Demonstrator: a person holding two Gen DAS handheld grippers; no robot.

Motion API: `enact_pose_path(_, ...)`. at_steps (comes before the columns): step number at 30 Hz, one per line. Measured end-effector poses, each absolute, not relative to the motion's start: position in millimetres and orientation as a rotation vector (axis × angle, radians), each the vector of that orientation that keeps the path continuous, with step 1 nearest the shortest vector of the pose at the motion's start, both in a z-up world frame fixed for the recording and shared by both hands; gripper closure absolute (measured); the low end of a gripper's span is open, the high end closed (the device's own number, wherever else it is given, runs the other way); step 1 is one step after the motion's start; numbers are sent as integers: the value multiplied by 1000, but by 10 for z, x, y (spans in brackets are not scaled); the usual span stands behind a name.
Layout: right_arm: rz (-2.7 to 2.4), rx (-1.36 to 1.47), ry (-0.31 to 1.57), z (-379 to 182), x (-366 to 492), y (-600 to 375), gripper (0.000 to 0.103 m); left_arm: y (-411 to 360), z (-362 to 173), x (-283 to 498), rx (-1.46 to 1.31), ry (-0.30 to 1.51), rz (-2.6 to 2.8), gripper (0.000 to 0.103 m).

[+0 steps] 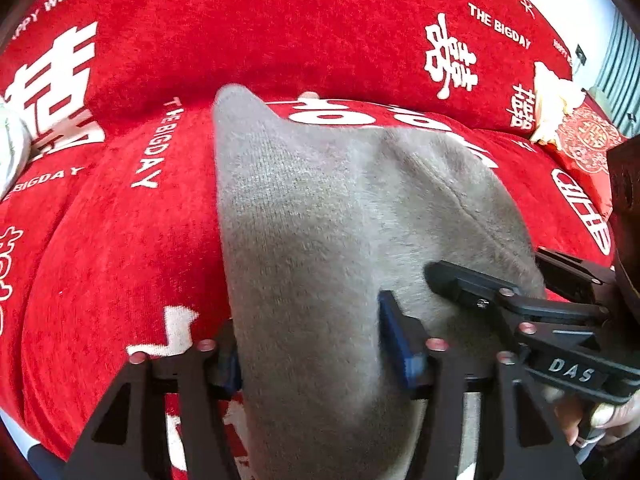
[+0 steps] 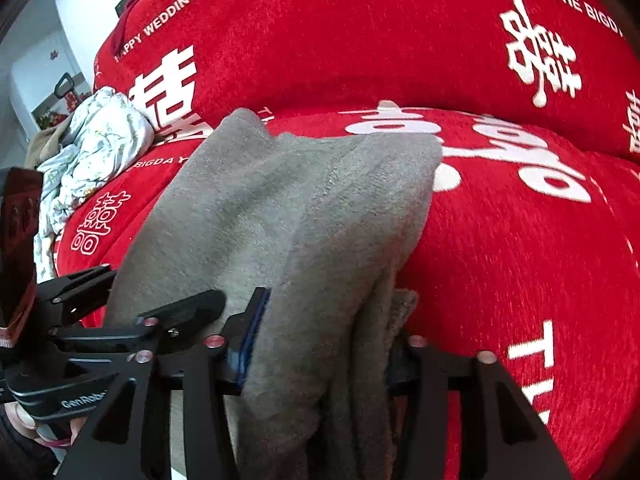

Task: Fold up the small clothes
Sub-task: 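Open both grippers and release the folded sweater on the bedspread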

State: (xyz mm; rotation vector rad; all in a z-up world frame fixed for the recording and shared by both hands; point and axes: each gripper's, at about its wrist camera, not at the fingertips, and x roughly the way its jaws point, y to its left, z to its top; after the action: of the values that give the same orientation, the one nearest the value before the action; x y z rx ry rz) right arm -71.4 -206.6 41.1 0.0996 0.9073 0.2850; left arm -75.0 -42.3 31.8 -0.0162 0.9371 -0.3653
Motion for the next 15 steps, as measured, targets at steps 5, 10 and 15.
enact_pose_path(5, 262, 132, 888, 463, -830, -2234, 42, -290, 378, -809, -40, 946, -348, 22)
enact_pose_path(10, 270, 42, 768, 759, -1183, -2203, 42, -66, 560, -994, -69, 891, -317, 22)
enact_pose_path(15, 444, 5, 709, 901, -1494, -1981, 42, 81, 531, -1103, -62, 873, -269, 22)
